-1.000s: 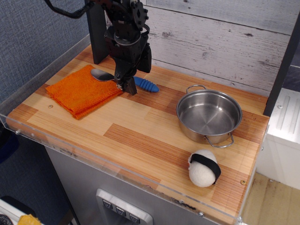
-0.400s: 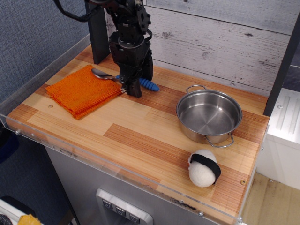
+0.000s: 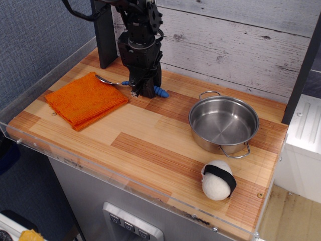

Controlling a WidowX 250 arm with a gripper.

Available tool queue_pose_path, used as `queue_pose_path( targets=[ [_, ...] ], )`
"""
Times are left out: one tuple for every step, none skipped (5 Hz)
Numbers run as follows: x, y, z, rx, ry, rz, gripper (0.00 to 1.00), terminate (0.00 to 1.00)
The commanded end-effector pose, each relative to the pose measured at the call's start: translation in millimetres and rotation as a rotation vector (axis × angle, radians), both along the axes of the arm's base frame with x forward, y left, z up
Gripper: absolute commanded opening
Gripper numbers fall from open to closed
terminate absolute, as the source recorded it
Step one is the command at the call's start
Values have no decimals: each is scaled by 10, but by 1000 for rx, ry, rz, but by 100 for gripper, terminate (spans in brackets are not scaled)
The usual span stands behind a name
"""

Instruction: Move the spatula and put it on orange cloth

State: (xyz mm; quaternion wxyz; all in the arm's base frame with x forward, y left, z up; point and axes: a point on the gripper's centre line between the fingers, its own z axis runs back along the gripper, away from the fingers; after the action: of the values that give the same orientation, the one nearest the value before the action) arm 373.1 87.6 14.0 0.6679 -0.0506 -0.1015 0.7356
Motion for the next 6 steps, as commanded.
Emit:
queue_pose_path(
  targets=[
    [-25, 50, 171, 6, -44, -3, 0, 0],
    [8, 31, 346, 20, -71, -22, 0, 0],
    [-26, -12, 567, 42, -74, -41, 0, 0],
    [-78, -112, 769, 54, -108, -56, 0, 0],
    [-167, -222, 968, 60, -135, -77, 0, 0],
    [-308, -367, 1152, 75, -163, -122, 0, 0]
  ],
)
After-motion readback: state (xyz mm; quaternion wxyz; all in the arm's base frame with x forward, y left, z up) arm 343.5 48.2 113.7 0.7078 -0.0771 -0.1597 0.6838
